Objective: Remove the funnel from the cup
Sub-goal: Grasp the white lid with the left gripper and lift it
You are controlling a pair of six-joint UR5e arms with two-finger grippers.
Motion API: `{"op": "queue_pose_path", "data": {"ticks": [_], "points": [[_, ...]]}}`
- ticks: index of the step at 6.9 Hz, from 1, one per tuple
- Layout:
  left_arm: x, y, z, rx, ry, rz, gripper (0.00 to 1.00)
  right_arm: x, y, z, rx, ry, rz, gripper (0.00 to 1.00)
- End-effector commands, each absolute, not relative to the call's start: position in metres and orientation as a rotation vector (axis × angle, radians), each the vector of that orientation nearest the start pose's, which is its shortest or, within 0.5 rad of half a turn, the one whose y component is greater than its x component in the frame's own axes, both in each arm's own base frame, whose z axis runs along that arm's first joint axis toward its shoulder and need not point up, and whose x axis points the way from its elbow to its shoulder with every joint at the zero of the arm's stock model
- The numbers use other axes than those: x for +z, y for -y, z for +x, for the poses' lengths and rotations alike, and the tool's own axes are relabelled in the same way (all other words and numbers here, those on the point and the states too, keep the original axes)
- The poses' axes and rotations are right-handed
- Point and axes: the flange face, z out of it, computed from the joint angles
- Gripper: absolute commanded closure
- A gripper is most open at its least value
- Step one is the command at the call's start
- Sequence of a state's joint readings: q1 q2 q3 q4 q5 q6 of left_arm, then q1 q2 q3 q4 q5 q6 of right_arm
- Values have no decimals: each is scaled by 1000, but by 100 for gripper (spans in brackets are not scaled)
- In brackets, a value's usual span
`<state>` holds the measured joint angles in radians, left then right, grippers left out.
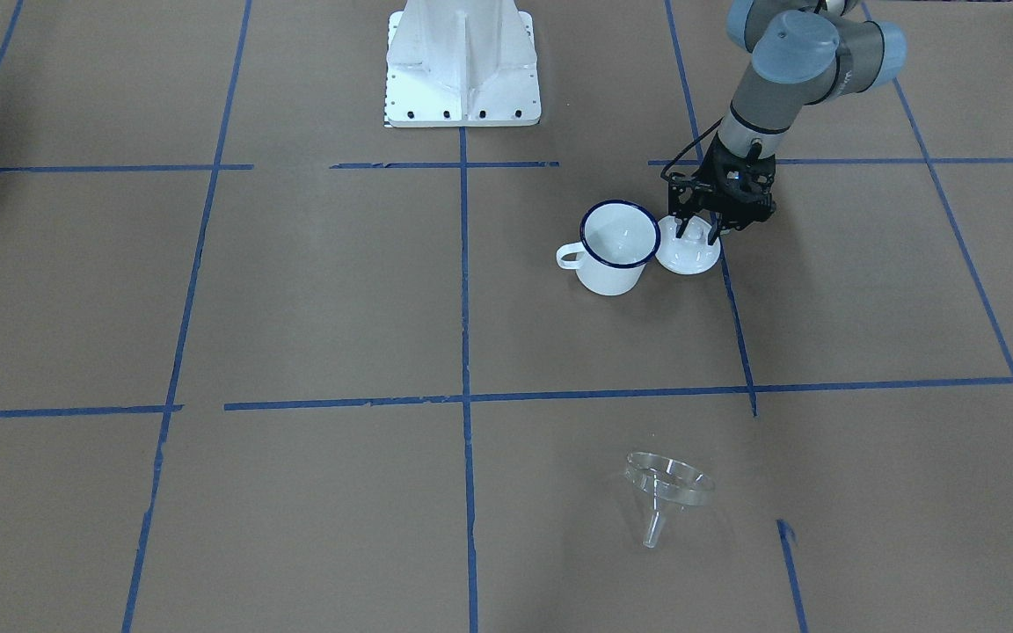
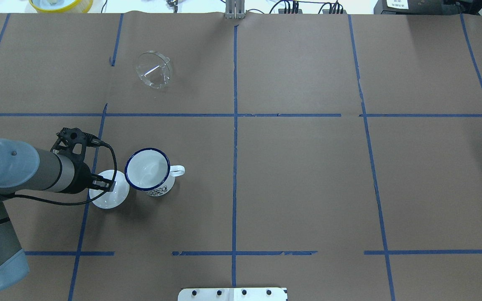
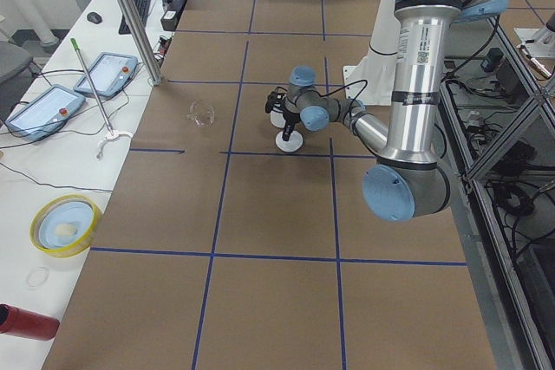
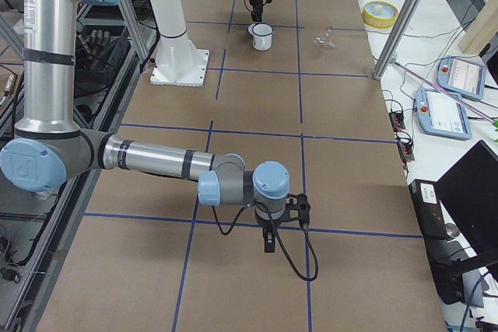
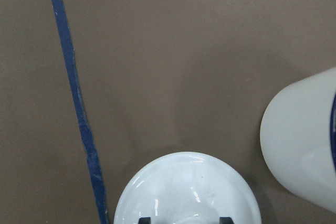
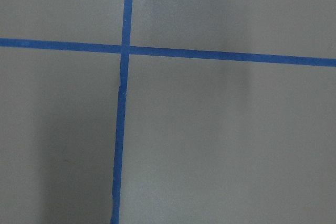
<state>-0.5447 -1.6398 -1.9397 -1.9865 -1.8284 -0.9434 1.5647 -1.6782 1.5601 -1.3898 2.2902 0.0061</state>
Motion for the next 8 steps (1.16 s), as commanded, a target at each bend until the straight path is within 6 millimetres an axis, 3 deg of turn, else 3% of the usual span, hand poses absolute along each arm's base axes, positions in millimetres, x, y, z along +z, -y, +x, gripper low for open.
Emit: {"op": "queue_pose_path", "data": {"ticks": [1, 2, 3, 4, 5, 6, 7, 8], "points": [[409, 362, 391, 189, -841, 267, 63, 700, 449, 65, -23, 720, 56, 0], [409, 362, 391, 189, -841, 267, 76, 700, 449, 65, -23, 720, 56, 0], [406, 361, 388, 188, -846, 271, 100, 700, 449, 65, -23, 720, 56, 0], [389, 360, 374, 187, -872, 296, 100, 700, 449, 65, -23, 720, 56, 0], [374, 363, 337, 158, -877, 327, 100, 700, 449, 65, -23, 720, 56, 0], [349, 379, 296, 82, -841, 342, 100, 700, 449, 65, -23, 720, 56, 0], [327, 384, 282, 57, -838, 354, 100, 700, 449, 65, -23, 720, 56, 0], [306, 395, 286, 34, -845, 357, 100, 700, 449, 65, -23, 720, 56, 0]]}}
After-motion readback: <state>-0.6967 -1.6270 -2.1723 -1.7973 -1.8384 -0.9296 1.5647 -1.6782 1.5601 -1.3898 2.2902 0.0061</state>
